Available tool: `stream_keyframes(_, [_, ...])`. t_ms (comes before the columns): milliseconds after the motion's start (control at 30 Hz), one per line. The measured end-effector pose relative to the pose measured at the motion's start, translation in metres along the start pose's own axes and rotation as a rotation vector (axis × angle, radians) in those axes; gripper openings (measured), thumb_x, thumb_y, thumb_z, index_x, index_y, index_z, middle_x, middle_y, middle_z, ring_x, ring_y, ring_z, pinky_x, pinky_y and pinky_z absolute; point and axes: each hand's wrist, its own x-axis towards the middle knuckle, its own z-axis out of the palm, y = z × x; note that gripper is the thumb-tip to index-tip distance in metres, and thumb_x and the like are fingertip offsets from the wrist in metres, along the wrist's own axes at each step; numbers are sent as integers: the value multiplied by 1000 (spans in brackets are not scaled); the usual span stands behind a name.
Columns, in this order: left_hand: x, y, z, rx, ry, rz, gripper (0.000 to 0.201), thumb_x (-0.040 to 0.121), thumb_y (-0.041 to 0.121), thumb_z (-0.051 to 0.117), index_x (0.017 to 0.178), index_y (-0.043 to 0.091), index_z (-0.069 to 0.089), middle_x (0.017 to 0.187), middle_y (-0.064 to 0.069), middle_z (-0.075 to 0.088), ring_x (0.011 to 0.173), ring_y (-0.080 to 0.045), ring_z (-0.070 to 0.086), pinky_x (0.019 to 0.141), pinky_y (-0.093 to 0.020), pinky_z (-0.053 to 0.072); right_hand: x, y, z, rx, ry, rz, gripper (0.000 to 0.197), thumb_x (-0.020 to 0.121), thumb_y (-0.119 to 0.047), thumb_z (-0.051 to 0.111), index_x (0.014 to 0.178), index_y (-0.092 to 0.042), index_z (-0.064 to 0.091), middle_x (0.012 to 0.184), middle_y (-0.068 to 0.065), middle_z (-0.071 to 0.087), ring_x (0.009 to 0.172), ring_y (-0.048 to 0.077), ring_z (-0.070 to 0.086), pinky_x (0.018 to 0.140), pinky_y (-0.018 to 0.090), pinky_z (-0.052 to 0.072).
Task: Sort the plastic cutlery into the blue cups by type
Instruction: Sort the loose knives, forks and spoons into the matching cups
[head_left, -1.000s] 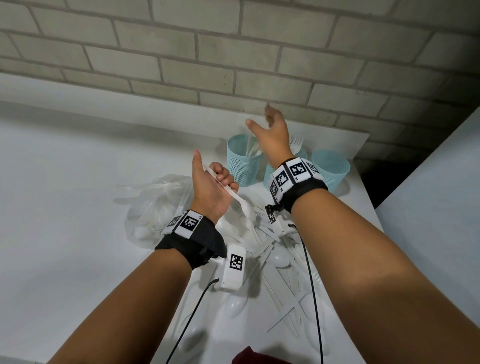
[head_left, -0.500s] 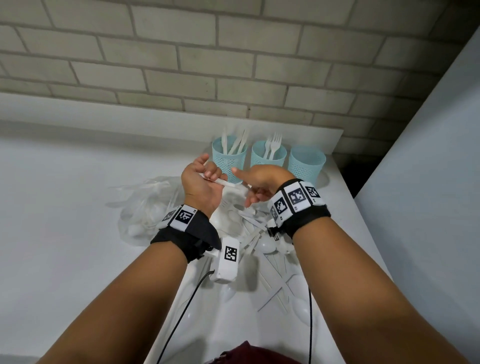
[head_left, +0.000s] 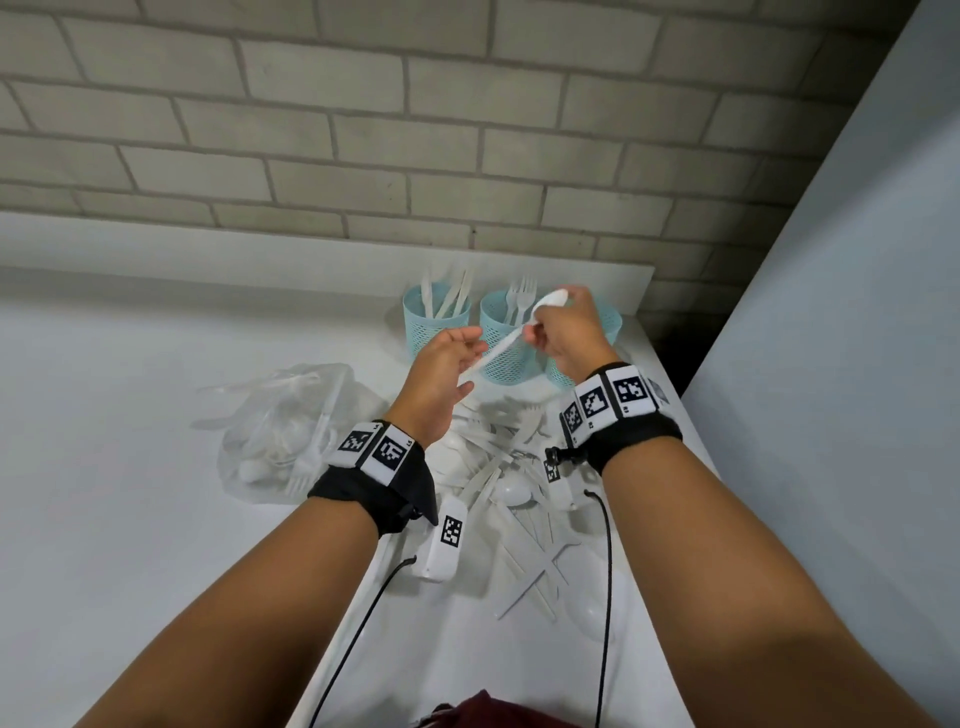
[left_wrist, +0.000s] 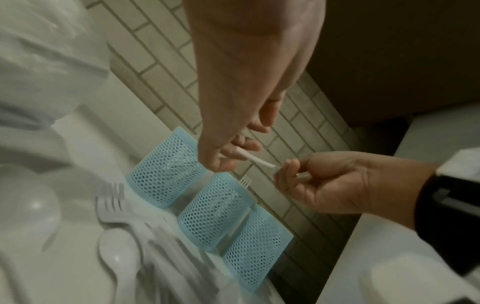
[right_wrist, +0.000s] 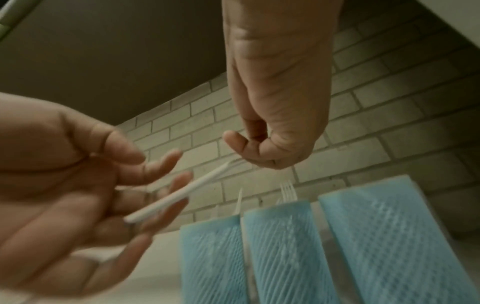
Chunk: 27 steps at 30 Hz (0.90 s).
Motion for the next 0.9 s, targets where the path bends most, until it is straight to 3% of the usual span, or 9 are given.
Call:
stream_keyframes(200, [-3, 6, -3, 360, 13, -50, 23, 95, 14, 43, 114, 17, 56, 116, 0, 53, 112, -16, 46, 91, -32, 34, 19, -41, -37, 36, 402, -318, 14, 96, -5, 38, 106, -8, 48, 80, 3, 55, 50, 15, 58, 53, 23, 55])
stream_keyframes(300, [-6, 6, -6, 538, 37, -131, 27, 94, 12, 44, 119, 6, 53, 111, -4, 49, 101, -19, 44, 84, -30, 32, 35, -39, -50, -135, 549, -375, 21, 98, -12, 39, 110, 0, 51, 102, 15, 63, 82, 31, 66, 76, 39, 56])
stream_keyframes(367, [-8, 4, -10, 710, 19, -188, 16, 94, 14, 45, 106, 6, 50, 105, -8, 48, 95, -21, 42, 80, -30, 32, 41, -31, -54, -293, 566, -350, 27, 99, -15, 38, 113, 2, 53, 113, 20, 62, 101, 34, 62, 87, 40, 51])
stream_keyframes(533, [-13, -7, -27, 1170, -44, -292, 19, 92, 13, 41, 88, 1, 55, 101, -16, 55, 85, -24, 47, 73, -28, 35, 48, -7, -57, -619, 386, -151, 37, 100, -20, 37, 123, 6, 50, 126, 22, 57, 117, 34, 55, 89, 34, 43])
stream_keyframes(633, [-19, -14, -38, 1343, -59, -352, 29, 92, 12, 37, 109, -4, 56, 118, -18, 58, 106, -30, 55, 83, -31, 42, 48, 2, -56, -668, 289, -100, 39, 96, -20, 46, 127, 3, 46, 131, 20, 53, 118, 34, 54, 91, 32, 43])
stream_keyframes(733, [-28, -20, -44, 1434, -26, -380, 37, 94, 16, 38, 124, -2, 48, 127, -16, 54, 114, -29, 53, 93, -31, 42, 36, 3, -49, -613, 353, -268, 35, 92, -8, 48, 127, -2, 45, 135, 20, 42, 111, 32, 53, 85, 30, 42])
stream_keyframes(800, [-32, -24, -47, 1487, -17, -389, 38, 95, 20, 38, 126, 0, 47, 128, -15, 54, 116, -29, 52, 93, -30, 41, 25, 1, -41, -638, 359, -455, 25, 90, -7, 49, 114, -4, 55, 123, 18, 53, 100, 30, 58, 79, 30, 44])
stream_keyframes(833, [-34, -26, -48, 1510, -18, -398, 39, 95, 22, 38, 127, 1, 47, 128, -13, 54, 116, -28, 52, 92, -30, 41, 22, 0, -38, -672, 279, -486, 20, 89, -7, 49, 106, -4, 60, 113, 17, 60, 94, 30, 60, 79, 32, 47])
stream_keyframes(900, [-37, -31, -50, 1549, -33, -429, 38, 96, 22, 38, 127, 3, 49, 128, -11, 55, 115, -26, 53, 90, -29, 41, 15, 0, -33, -865, -47, -314, 17, 89, -11, 52, 97, -1, 63, 97, 17, 67, 79, 25, 60, 73, 36, 53])
